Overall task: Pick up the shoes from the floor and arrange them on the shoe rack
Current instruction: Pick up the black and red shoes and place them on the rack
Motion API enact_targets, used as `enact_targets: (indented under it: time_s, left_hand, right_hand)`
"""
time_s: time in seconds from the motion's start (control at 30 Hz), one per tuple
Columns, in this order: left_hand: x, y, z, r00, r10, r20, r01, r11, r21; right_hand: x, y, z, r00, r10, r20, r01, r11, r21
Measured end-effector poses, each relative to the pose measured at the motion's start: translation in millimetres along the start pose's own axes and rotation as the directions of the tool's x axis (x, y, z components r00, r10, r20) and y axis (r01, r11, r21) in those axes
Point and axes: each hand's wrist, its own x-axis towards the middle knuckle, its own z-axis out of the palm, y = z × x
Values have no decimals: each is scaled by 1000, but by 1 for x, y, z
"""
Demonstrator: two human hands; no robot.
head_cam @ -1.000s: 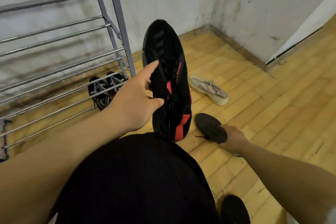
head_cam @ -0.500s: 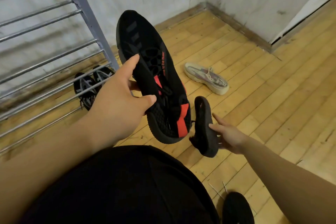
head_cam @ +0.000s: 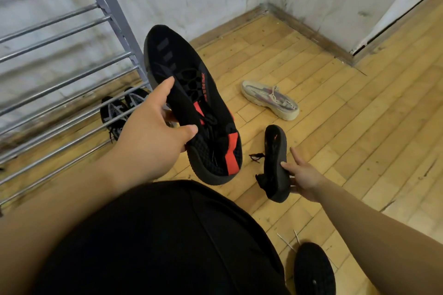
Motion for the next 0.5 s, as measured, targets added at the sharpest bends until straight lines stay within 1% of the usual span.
enact_targets:
  time_s: [0.07, 0.1, 0.17, 0.23, 0.3, 0.4, 0.47, 0.5]
  left_hand:
    - [1, -2, -2, 1000, -5, 13, 5, 1000, -3]
    - [1, -3, -3, 1000, -12, 14, 12, 1000, -11]
    - [3, -5, -3, 999, -26, 20, 27, 999, -26]
    - [3, -6, -2, 998, -45, 45, 47, 998, -39]
    - [3, -6, -1, 995, -65, 72, 69, 996, -49]
    - [1, -3, -2, 992, -78, 95, 82, 996, -40]
    - [0, -4, -3, 990, -88, 112, 92, 995, -31]
    - [0, -5, -4, 987, -98, 126, 103, 994, -33]
  right_hand:
    - [-6, 7, -3, 985, -17, -172, 1, 996, -89]
    - [-10, 12, -4, 971, -54, -232, 13, 985, -174]
    - [-18, 21, -5, 948, -154, -277, 41, 927, -373]
    - [-26, 28, -6, 927, -223, -301, 50, 870, -491]
    - [-34, 33, -9, 924, -252, -288, 58, 836, -546]
    - [-49, 44, -10, 945, -260, -198, 99, 806, -584]
    - [-61, 62, -7, 952, -277, -129, 113, 711, -694]
    - [-67, 75, -5, 948, -293, -124, 94, 630, -771]
